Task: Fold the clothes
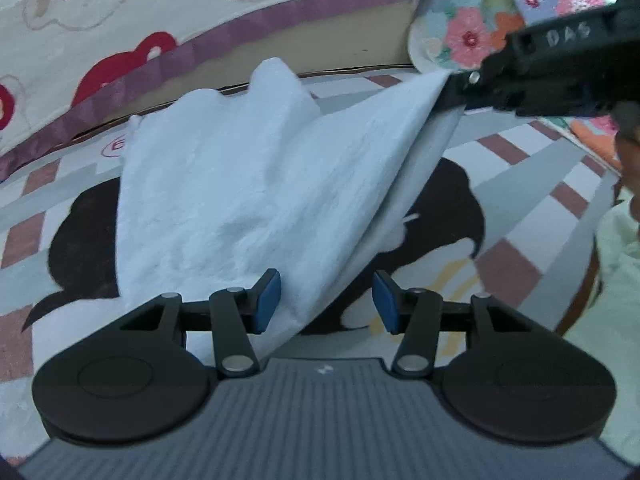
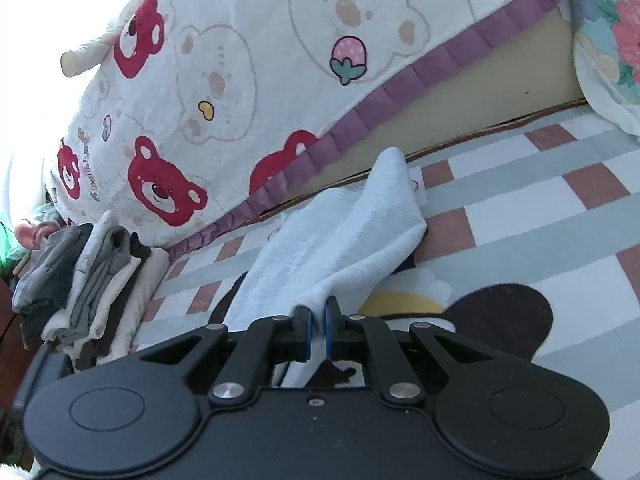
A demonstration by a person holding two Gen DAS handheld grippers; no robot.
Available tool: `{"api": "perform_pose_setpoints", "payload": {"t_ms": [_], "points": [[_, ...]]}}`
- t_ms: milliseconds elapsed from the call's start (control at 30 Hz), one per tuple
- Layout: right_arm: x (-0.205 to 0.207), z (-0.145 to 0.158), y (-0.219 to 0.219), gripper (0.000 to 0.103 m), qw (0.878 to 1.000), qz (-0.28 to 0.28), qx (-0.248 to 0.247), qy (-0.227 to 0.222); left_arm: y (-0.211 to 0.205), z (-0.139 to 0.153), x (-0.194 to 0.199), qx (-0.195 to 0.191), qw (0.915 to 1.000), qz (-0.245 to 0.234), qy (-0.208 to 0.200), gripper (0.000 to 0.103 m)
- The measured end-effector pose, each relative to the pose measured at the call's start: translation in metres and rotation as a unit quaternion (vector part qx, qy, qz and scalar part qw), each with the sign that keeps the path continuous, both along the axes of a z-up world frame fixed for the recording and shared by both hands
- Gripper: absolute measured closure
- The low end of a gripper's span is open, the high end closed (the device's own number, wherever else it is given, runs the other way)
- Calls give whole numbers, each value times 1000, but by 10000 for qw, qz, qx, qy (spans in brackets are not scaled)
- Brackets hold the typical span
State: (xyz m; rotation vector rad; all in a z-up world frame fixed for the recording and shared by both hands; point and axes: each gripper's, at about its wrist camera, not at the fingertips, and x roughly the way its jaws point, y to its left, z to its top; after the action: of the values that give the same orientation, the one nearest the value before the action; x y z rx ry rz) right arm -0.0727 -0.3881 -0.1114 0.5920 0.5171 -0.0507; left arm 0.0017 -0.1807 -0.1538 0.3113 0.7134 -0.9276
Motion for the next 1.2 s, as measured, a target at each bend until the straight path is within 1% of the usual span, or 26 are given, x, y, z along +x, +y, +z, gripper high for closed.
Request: {"api": "perform_pose_setpoints", "payload": {"t_ms": [67,167,267,300,333,367,433,600,667,767,833,933,1033,1100,1167,1200], "points": [[3,5,0,94,9999,56,-81,-42,4,-1,0,10,9998,170,-43,50],[6,16,0,95,9996,116,-212,-128,9,-3,4,269,9982,464,-266,49],[4,29,-4,95,9991,105,-325,-255,10,-4,9,615,9943,545,-672,50],[3,31,-4,95,9989,103,-371,-258,11,-4,11,663,9933,576,-747,51],[3,33,-5,95,9987,100,-417,-261,13,-3,14,685,9927,596,-794,70],[2,34,-5,95,9985,97,-464,-264,16,-1,16,730,9918,611,-859,94],[-1,34,-4,95,9982,71,-555,-232,20,5,17,712,9906,587,-1009,97],[-22,32,-3,96,9980,-80,-629,-64,31,33,6,639,9870,488,-1390,98],[-39,34,2,96,9974,-65,-713,30,37,47,-3,555,9888,372,-1333,98],[-73,39,15,96,9949,-46,-963,289,42,54,-29,496,9927,154,-1088,98],[-97,36,20,96,9939,-82,-955,547,45,58,-47,459,9947,9,-922,98],[-127,26,24,96,9911,-160,-861,1005,45,44,-82,637,9958,-192,-627,98],[-144,11,28,98,9860,-165,-898,1392,41,25,-104,934,9926,-355,-688,98],[-149,1,30,102,9813,-103,-1060,1602,38,15,-106,1117,9913,-364,-595,97],[-150,-6,29,102,9777,-71,-1219,1711,38,10,-103,1107,9928,-316,-327,96],[-151,-10,29,102,9759,-57,-1286,1761,39,9,-101,1118,9930,-287,-256,96]]}}
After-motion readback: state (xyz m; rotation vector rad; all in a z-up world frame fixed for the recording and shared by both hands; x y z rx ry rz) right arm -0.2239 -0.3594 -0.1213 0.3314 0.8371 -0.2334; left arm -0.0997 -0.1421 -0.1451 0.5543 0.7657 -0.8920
